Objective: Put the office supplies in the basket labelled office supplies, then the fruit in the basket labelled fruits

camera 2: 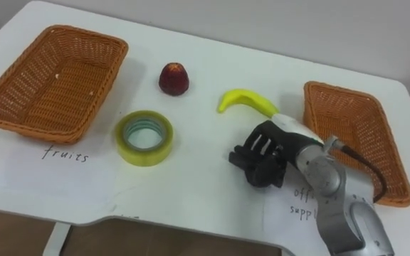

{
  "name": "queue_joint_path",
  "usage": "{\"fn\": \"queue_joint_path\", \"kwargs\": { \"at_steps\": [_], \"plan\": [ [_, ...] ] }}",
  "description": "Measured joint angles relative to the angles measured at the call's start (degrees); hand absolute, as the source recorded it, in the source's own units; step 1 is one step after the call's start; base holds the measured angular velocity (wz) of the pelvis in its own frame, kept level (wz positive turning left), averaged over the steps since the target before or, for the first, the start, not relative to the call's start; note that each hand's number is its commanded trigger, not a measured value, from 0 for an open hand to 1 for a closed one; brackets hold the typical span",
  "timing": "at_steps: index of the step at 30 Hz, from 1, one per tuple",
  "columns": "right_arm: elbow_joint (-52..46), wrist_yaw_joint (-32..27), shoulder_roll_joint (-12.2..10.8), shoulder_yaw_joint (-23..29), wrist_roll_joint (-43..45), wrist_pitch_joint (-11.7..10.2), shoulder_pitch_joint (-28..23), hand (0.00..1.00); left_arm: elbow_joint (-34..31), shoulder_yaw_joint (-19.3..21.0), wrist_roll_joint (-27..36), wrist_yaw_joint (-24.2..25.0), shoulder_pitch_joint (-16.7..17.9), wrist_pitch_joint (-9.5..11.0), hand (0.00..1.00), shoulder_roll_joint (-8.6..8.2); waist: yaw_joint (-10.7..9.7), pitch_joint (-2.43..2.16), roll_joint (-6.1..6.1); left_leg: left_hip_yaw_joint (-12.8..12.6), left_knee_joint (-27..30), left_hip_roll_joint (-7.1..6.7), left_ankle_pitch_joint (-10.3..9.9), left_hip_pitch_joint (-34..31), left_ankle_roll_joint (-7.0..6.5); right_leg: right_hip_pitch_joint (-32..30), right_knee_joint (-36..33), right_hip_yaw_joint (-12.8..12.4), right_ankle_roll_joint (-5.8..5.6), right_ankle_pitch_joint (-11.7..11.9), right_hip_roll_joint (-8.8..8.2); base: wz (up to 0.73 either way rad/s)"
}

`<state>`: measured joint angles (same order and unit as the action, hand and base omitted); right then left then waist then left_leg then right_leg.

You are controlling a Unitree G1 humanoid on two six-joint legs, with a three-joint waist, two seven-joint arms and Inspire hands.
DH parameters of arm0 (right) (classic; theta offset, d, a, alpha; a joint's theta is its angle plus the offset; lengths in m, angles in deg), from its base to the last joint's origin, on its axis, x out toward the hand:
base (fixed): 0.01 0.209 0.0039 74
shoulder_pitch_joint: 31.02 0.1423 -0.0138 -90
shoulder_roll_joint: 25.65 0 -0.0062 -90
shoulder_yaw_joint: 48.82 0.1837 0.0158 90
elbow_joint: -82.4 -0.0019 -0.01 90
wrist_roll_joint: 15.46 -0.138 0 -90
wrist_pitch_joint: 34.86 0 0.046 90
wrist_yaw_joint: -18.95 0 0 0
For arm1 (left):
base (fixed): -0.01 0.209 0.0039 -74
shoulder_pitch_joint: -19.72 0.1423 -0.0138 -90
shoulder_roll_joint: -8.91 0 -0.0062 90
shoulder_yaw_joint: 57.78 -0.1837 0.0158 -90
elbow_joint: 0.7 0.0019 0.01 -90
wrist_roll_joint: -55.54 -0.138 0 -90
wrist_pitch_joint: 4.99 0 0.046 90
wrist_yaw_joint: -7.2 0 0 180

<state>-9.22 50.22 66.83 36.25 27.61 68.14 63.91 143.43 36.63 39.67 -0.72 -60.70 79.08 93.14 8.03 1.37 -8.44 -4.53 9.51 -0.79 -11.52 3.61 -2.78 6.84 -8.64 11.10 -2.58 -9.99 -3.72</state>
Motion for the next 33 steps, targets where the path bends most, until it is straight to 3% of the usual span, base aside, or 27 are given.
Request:
{"fn": "queue_joint_path", "kwargs": {
  "at_steps": [4, 7, 19, 27, 33],
  "plan": [
    [-2.0, 0.0, 0.0, 1.1, 0.1, -0.6, 0.0, 1.0, 0.0, 0.1, 0.0, 0.7, 0.0, 0.0, 0.0, -0.16, -0.2, -0.63, 1.03, -0.1, 0.0, 0.0, 0.0, -0.4, 0.01, -0.5, 0.0, -0.1, 0.0, 0.0, 0.0, 0.0],
    [-4.1, -1.3, 0.0, 2.2, 0.1, -1.0, 0.0, 1.0, -0.2, 0.2, -0.1, 1.0, 0.0, 0.1, 0.0, -0.16, -0.3, -0.78, 1.3, -0.1, 0.1, 0.0, 0.0, -0.3, 0.02, -0.4, 0.0, -0.1, 0.0, 0.0, -0.03, 0.0],
    [-11.7, -4.8, 0.2, 4.2, -1.8, -2.6, 1.9, 1.0, 0.4, 1.1, 0.0, 1.4, 1.2, 2.1, 0.0, -0.18, -1.6, -1.21, 0.37, -0.3, 0.0, 0.0, 0.0, 0.1, 0.02, 0.1, 0.0, -0.1, 0.0, 0.0, -0.06, 0.0],
    [-13.6, -6.5, 0.4, 7.8, -2.8, -3.0, 2.5, 1.0, 1.6, 2.9, 0.0, 1.1, 2.8, 2.1, 0.0, -0.2, -1.7, -1.3, -0.51, -0.2, -0.1, 0.02, 0.0, 0.6, 0.02, 0.5, 0.0, -0.1, 0.0, 0.0, -0.01, 0.0],
    [-13.8, -9.3, 1.3, 11.3, -7.0, -3.2, 2.6, 1.0, 3.0, 4.6, 0.0, 0.6, 3.2, 2.1, 0.0, -0.43, -2.4, -0.97, -0.84, 0.0, -0.1, 0.0, 0.0, 0.6, 0.02, 0.6, 0.0, 0.0, 0.0, 0.0, -0.01, 0.0]
  ]
}}
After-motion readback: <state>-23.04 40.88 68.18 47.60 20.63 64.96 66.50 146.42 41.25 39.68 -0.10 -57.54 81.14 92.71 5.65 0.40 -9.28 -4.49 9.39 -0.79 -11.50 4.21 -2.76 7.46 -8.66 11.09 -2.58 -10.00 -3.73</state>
